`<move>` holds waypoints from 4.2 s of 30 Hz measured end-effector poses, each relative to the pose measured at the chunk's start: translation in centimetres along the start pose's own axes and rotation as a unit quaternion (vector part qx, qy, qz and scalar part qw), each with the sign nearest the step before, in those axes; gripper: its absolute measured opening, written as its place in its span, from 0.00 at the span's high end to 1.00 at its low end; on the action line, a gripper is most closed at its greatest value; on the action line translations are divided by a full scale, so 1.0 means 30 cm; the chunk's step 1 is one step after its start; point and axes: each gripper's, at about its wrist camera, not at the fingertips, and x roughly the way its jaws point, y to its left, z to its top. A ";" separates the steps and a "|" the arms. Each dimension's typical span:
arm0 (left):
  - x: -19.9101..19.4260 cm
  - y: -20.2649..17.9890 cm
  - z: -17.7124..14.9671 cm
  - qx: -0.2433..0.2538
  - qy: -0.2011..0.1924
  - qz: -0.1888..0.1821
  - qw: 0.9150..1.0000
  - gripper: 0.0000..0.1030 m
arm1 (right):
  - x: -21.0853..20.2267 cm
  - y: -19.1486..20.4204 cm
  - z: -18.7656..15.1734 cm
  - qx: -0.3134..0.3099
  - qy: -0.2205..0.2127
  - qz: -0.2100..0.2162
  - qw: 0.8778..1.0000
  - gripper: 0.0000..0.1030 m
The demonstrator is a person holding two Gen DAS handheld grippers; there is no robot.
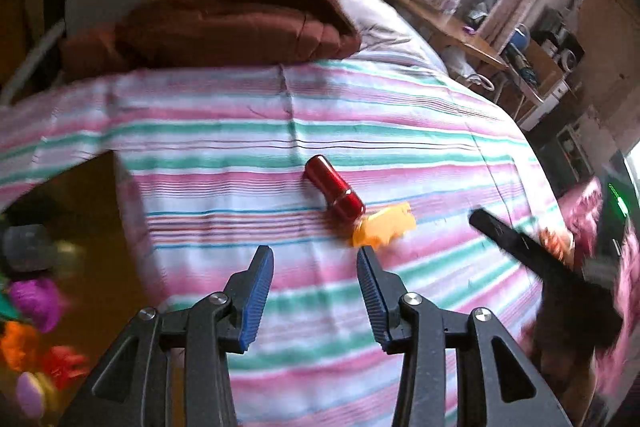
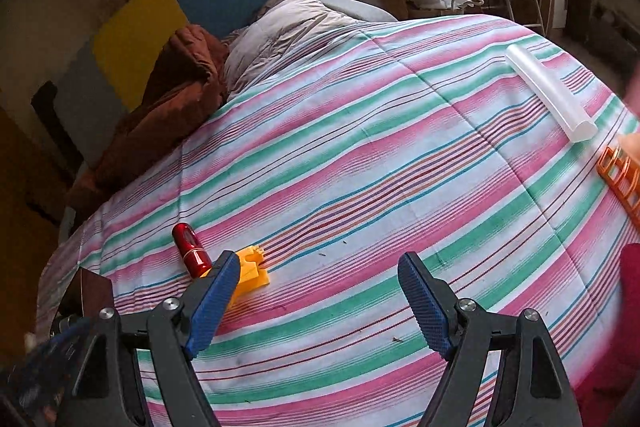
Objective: Organize rigid objects
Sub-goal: 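Grasp the red cylinder with the left gripper while the right grasps the yellow piece, then carry the red cylinder into the tray and release it with the left gripper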
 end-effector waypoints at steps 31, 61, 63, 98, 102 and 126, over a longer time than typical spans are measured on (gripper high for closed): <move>0.160 -0.032 -0.061 0.051 0.001 0.040 0.998 0.77 | 0.073 -0.001 -0.013 0.003 0.051 0.024 0.998 0.20; -0.342 0.165 -0.379 0.023 -0.099 0.008 0.995 0.77 | 0.244 0.359 -0.084 -0.263 0.108 -0.031 0.958 0.35; -0.357 0.186 -0.391 0.019 -0.106 0.018 0.994 0.77 | 0.222 0.367 -0.125 -0.278 0.110 -0.026 0.954 0.35; -0.595 0.473 -0.683 -0.062 -0.151 0.114 0.980 0.77 | 0.150 0.392 -0.308 -0.314 0.068 -0.005 0.947 0.35; -0.641 0.570 -0.716 -0.111 -0.155 0.092 0.977 0.77 | 0.148 0.395 -0.307 -0.315 0.068 -0.006 0.947 0.35; -0.356 0.624 -0.576 -0.116 -0.063 0.114 0.985 0.72 | 0.150 0.400 -0.309 -0.318 0.069 -0.007 0.945 0.35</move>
